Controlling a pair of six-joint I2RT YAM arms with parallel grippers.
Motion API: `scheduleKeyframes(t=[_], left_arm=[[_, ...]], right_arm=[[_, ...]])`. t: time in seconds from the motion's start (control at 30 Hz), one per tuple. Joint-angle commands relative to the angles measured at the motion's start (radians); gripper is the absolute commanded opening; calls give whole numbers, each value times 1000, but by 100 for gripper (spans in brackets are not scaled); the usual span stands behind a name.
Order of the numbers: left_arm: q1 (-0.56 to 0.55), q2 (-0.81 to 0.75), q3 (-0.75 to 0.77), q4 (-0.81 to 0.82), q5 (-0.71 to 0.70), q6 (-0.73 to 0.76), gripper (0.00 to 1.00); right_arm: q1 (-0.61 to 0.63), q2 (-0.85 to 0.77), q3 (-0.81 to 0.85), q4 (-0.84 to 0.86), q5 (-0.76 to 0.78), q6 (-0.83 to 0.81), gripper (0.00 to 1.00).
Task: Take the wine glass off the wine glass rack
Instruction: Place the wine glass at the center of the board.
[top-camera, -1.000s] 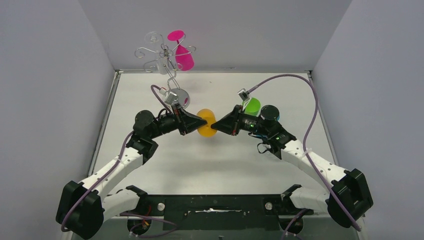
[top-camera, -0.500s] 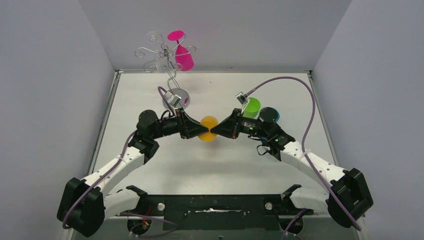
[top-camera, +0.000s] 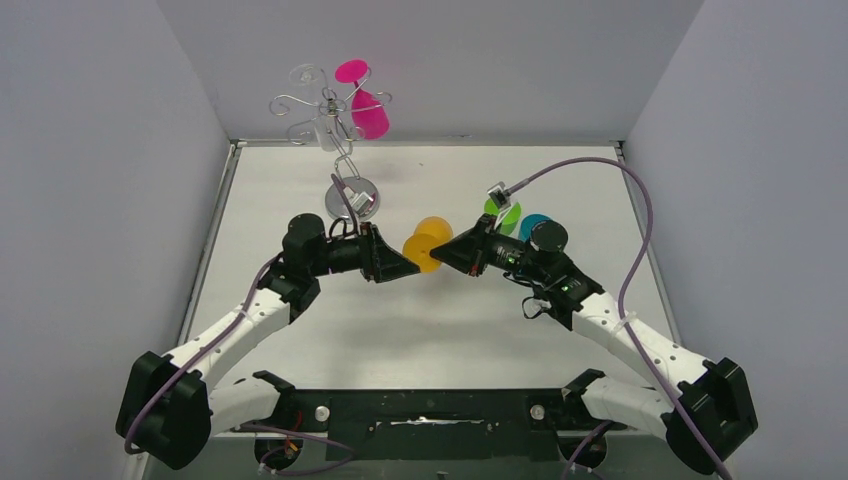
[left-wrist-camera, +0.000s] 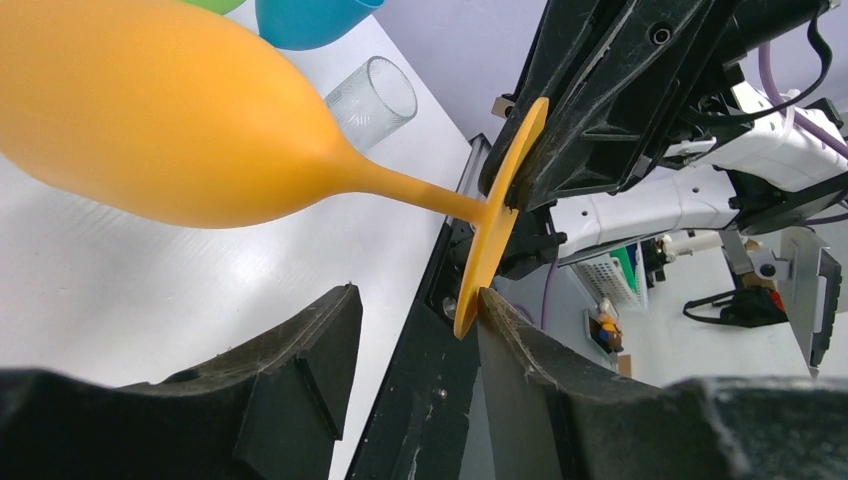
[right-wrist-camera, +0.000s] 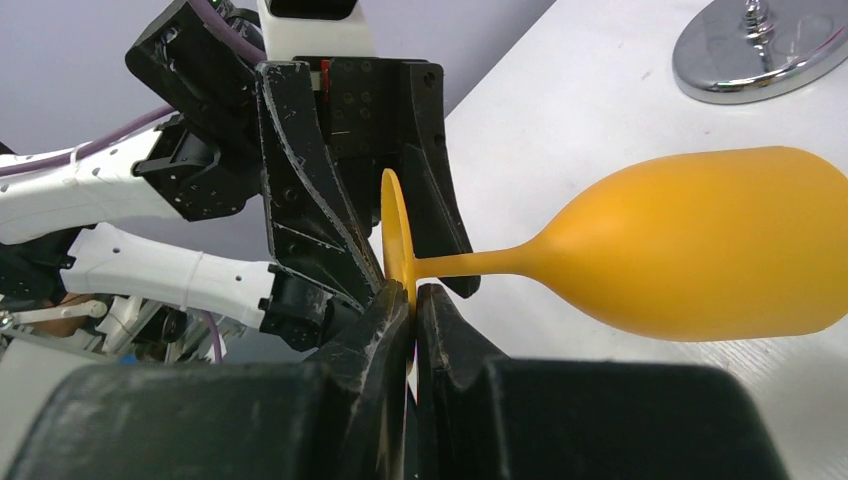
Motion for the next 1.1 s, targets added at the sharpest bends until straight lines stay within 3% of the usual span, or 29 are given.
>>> scheduleKeyframes(t=[0.0, 0.1, 0.27, 0.37, 0.47, 0.53, 0.63, 0.77, 0.8, 0.93, 1.07], left_arm=[[6, 6, 70, -115, -14, 62, 46], [6, 12, 59, -32, 12, 4, 46], [3, 35, 21, 244, 75, -145, 45], [0, 50, 18, 303, 89, -182, 42], [-2, 61, 21, 303, 102, -170, 23], [-2, 64, 31, 255, 111, -132, 3], [-2, 58, 48, 146, 116, -41, 0], [-3, 21, 52, 29, 118, 120, 0], [-5, 3, 42, 18, 114, 156, 0], [-5, -68, 8, -54, 104, 321, 0], [-1, -87, 10, -186, 93, 432, 0]], right_arm=[[-1, -50, 0, 81, 76, -27, 0], [0, -38, 11, 69, 46, -30, 0], [1, 1, 28, 93, -26, -14, 0], [2, 23, 40, 109, -66, -5, 0], [4, 33, 45, 113, -80, -3, 1], [5, 31, 44, 117, -81, -3, 2], [4, 1, 35, 100, -37, -21, 6], [0, -60, 33, -6, 103, -97, 45], [-1, -79, 37, -49, 157, -122, 51], [-6, -147, 59, -214, 408, -218, 67], [-14, -191, 72, -311, 607, -251, 74]])
